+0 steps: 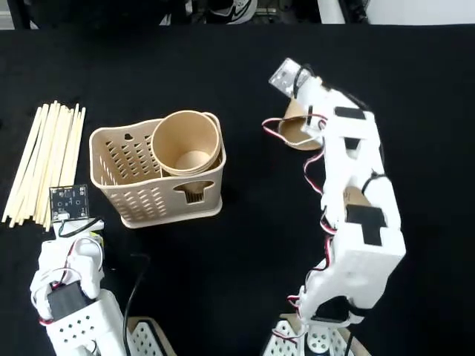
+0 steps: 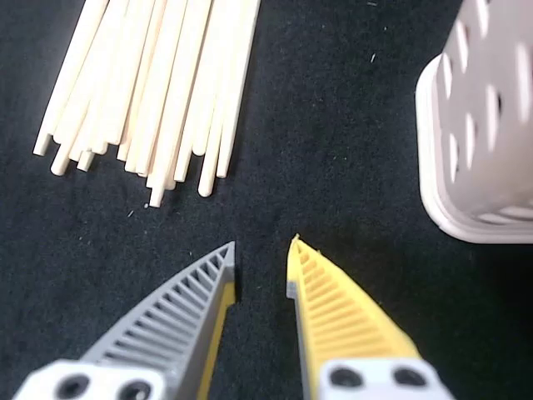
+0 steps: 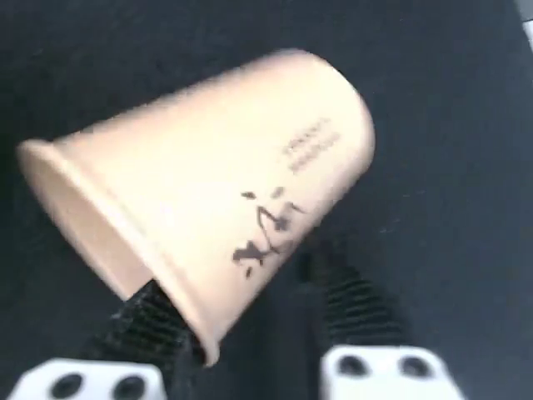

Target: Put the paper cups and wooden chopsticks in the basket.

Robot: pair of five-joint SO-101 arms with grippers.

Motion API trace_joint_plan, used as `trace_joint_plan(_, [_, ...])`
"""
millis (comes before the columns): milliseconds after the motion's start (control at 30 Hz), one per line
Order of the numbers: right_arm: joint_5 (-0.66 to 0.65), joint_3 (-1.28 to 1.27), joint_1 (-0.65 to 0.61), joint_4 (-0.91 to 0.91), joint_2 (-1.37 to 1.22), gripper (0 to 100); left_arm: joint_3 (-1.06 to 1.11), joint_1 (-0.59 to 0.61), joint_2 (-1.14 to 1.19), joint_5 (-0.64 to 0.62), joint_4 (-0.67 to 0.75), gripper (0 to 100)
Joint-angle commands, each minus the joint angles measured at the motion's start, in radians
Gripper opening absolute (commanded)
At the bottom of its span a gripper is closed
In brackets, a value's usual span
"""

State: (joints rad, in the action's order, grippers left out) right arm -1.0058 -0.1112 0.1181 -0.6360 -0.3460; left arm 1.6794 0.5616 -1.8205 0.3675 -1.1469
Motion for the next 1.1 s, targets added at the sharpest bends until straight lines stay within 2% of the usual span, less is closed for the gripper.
trace_joint_plan(0, [0.087, 0.061, 0.012, 0.018, 0.045, 2.4, 0.019, -0.008, -0.003, 0.006, 0.012, 11])
trace_joint_plan(167, [0.153, 0.051, 0.012, -0.005, 0.136, 1.1, 0.019, -0.008, -0.003, 0.006, 0.012, 11])
trace_joint_plan(333, [0.221, 0.07, 0.012, -0.161, 0.26, 1.1, 0.019, -0.008, -0.003, 0.006, 0.012, 11])
trace_joint_plan(467, [0.308, 0.157, 0.009, -0.371, 0.38, 1.1, 0.019, -0.008, -0.003, 0.006, 0.011, 11])
trace_joint_plan(667, [0.462, 0.418, -0.037, -0.733, 0.526, 1.1, 0.019, -0.008, -0.003, 0.006, 0.011, 11])
trace_joint_plan(767, [0.526, 0.552, -0.129, -0.876, 0.585, 1.1, 0.019, -0.007, -0.003, 0.006, 0.011, 11])
trace_joint_plan(900, [0.539, 0.734, -0.327, -1.034, 0.638, 1.1, 0.019, -0.007, -0.003, 0.006, 0.011, 11])
trace_joint_plan(1067, [0.575, 0.812, -0.531, -1.119, 0.642, 1.1, 0.019, -0.005, -0.003, 0.006, 0.011, 11])
